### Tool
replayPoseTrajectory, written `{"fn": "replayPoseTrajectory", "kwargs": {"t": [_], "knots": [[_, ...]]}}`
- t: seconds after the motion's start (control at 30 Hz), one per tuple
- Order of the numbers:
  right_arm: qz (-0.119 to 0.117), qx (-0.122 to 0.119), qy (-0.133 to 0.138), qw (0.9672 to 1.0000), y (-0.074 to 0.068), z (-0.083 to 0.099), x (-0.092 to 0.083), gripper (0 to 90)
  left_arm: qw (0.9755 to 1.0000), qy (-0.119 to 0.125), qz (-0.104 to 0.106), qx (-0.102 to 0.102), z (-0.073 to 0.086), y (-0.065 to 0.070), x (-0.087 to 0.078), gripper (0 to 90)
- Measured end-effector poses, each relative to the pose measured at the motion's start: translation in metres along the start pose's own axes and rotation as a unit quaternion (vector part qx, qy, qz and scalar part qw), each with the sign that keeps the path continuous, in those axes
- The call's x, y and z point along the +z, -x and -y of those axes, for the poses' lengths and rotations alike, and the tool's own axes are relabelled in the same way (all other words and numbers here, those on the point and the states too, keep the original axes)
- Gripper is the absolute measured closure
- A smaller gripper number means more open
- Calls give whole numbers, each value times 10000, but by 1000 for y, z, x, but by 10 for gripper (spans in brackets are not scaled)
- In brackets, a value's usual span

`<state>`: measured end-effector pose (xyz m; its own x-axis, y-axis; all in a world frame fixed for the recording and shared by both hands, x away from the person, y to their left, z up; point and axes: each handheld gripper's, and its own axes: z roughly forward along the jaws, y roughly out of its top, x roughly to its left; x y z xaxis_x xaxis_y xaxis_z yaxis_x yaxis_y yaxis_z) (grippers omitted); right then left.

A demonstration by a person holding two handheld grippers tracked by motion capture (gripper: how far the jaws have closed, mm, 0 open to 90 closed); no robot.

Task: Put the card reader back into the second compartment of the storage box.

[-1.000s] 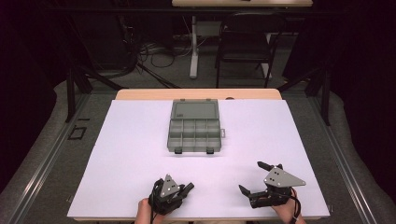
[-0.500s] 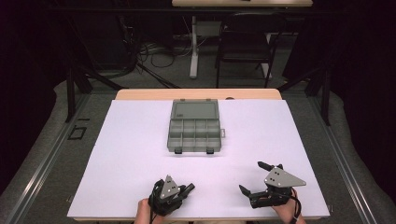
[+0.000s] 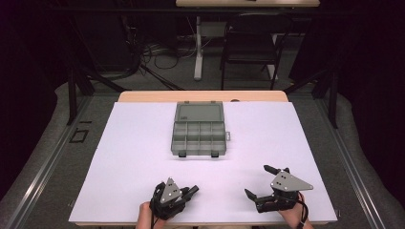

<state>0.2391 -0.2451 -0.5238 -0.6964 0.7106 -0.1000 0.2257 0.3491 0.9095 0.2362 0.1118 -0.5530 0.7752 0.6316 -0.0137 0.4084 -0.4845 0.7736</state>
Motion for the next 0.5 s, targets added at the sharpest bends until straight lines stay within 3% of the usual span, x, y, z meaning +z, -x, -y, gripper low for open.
{"fn": "replayPoseTrajectory", "kwargs": {"t": [0.5], "knots": [[-2, 4, -13, 10000, 0, 0, 0, 0, 9999, 126, -21, 42, -4, 0, -6, 738]]}}
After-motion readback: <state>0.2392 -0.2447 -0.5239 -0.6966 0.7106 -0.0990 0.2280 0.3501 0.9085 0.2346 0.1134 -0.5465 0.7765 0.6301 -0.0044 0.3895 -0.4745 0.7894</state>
